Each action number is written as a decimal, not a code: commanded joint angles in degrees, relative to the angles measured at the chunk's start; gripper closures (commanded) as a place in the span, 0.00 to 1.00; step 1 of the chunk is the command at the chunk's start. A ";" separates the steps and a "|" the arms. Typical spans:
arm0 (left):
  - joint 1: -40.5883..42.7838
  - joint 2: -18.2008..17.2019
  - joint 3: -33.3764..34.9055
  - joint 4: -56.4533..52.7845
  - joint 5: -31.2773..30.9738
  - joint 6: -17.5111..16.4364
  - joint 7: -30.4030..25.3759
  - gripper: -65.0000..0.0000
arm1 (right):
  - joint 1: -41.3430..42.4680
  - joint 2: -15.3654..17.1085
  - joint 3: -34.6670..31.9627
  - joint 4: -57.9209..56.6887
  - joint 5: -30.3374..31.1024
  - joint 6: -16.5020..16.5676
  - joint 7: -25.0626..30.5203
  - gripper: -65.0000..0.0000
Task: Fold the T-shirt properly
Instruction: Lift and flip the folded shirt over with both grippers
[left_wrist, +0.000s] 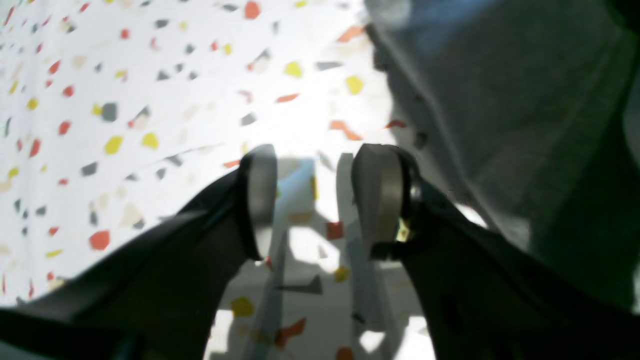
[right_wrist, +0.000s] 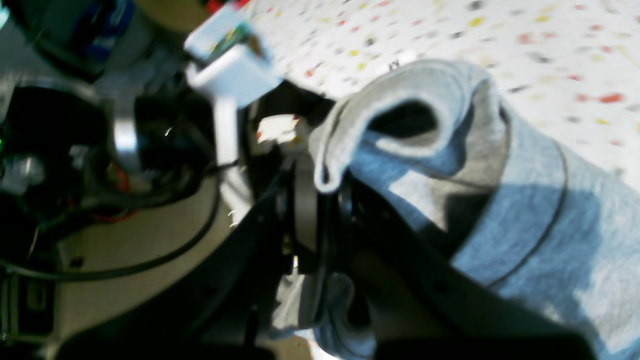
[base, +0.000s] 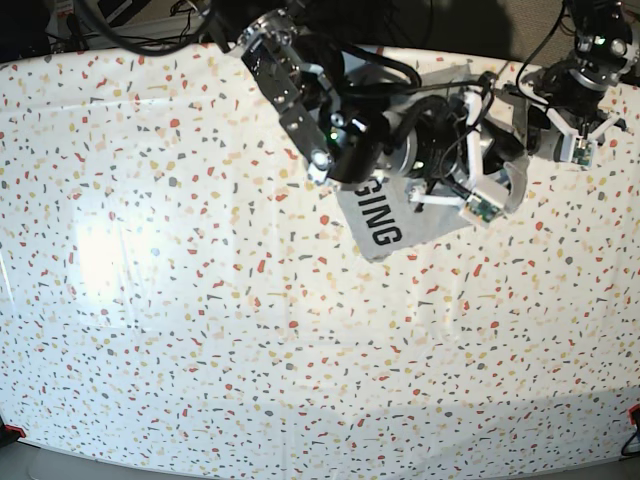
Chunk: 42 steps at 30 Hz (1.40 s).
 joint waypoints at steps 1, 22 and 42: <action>0.09 -0.50 -0.24 0.90 -0.44 0.00 -1.09 0.59 | 0.92 -0.88 -0.39 -0.02 1.31 0.17 2.82 1.00; 0.20 -0.48 -0.24 0.90 -0.46 0.04 -1.57 0.59 | 5.07 -0.88 -1.11 -13.68 10.69 4.23 17.59 0.54; 0.20 -0.44 -0.22 4.39 -34.51 -5.60 15.34 0.96 | 14.78 -0.52 19.98 -7.48 0.44 4.23 -3.50 1.00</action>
